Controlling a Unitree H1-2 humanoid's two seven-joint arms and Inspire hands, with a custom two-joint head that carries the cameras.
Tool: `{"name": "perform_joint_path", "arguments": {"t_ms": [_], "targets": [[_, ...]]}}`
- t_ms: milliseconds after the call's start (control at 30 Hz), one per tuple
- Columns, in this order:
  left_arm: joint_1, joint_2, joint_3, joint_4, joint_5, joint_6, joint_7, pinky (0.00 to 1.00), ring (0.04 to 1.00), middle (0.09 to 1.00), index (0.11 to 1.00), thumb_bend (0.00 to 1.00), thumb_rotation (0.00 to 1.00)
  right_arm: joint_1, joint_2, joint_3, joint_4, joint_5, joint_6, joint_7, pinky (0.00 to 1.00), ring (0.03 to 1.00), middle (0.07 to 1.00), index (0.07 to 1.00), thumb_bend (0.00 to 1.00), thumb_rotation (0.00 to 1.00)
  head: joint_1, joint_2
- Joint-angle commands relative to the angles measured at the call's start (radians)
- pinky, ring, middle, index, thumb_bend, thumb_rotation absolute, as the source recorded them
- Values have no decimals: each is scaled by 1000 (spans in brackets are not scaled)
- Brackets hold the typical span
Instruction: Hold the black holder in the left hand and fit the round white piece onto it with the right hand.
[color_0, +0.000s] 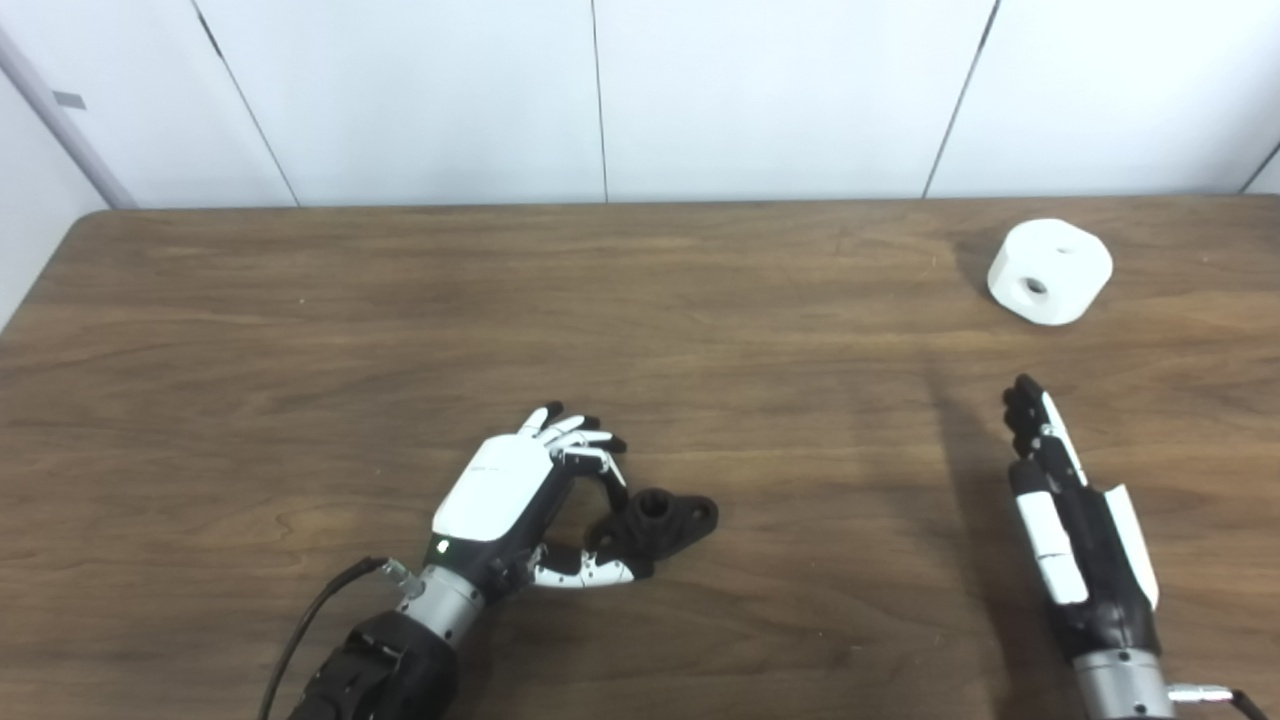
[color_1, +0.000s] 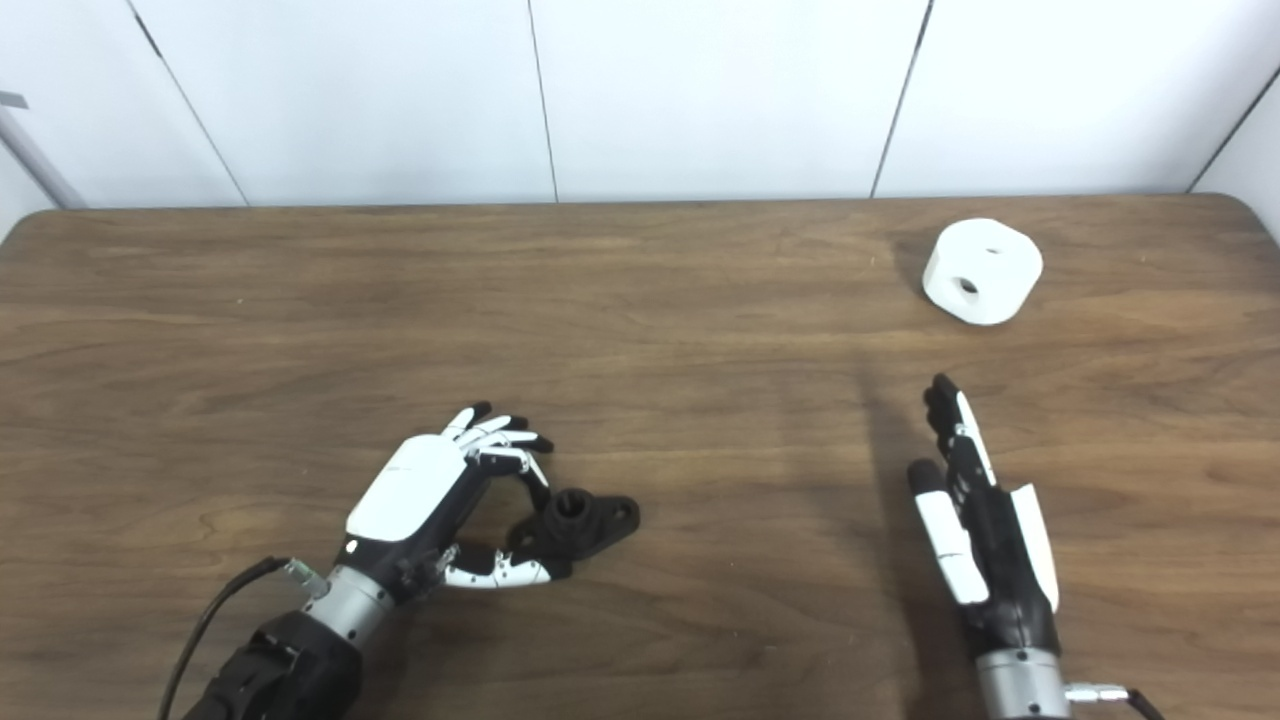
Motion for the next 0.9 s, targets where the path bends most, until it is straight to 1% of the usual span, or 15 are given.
{"name": "perform_joint_path", "arguments": {"t_ms": [0,67,167,233,267,333,367,433,467,500,567,600,667,733,867], "targets": [[0,8,-2,4,15,-30,0,1000,898,793,485,522,52,-55,13,-24,-60,-13,10,-17,990,961,956,961,586,791,-4,-2],[-2,6,-2,7,16,-33,-1,1000,899,793,485,522,53,-85,-3,-45,-81,-29,52,-20,980,957,947,956,596,772,-15,-12],[-3,3,0,16,16,-42,2,1000,899,792,485,522,53,-120,-18,-72,-94,-31,90,-20,970,962,948,952,630,776,-22,-22],[-5,0,0,21,19,-45,5,1000,897,792,485,522,52,-156,-32,-100,-105,-36,117,-21,958,958,946,940,624,741,-22,-22],[-6,-2,-1,25,21,-46,7,1000,896,792,486,522,52,-177,-41,-116,-116,-43,150,-22,950,954,943,935,625,733,-26,-27],[-7,-4,-3,29,24,-46,7,1000,895,793,486,522,52,-218,-62,-141,-134,-82,203,-24,832,924,934,920,631,712,-26,-27],[-8,-5,-3,31,25,-46,7,1000,895,793,486,522,52,-238,-72,-155,-135,-88,215,-26,807,910,927,908,633,705,-38,-36],[-8,-5,-3,32,26,-43,4,1000,897,794,486,522,52,-276,-91,-177,-133,-101,232,-28,756,866,905,870,623,622,-63,-46],[-7,-4,-3,32,25,-43,3,1000,897,794,486,522,52,-292,-100,-184,-137,-116,256,-28,758,862,897,858,611,595,-82,-52],[-7,-3,-2,32,24,-42,1,1000,898,795,486,522,52,-306,-108,-190,-141,-133,281,-27,782,869,892,848,610,572,-92,-56],[-5,1,3,34,20,-44,3,1000,901,799,486,522,51,-333,-123,-201,-139,-160,317,-27,839,887,893,838,630,513,-143,-73],[-4,3,5,34,19,-44,3,1000,902,799,486,522,51,-345,-135,-202,-136,-181,330,-27,854,892,891,835,641,485,-149,-75],[-2,10,10,37,14,-52,7,1000,899,797,486,522,50,-367,-146,-204,-123,-210,342,-32,853,873,864,821,682,439,-197,-91],[0,14,18,42,7,-64,11,1000,895,794,485,522,50,-384,-153,-204,-107,-231,348,-35,850,865,854,815,700,416,-220,-101],[5,19,34,59,2,-93,29,1000,877,781,485,521,48,-426,-167,-200,-68,-288,382,-35,745,838,861,820,780,421,-280,-140]]}}
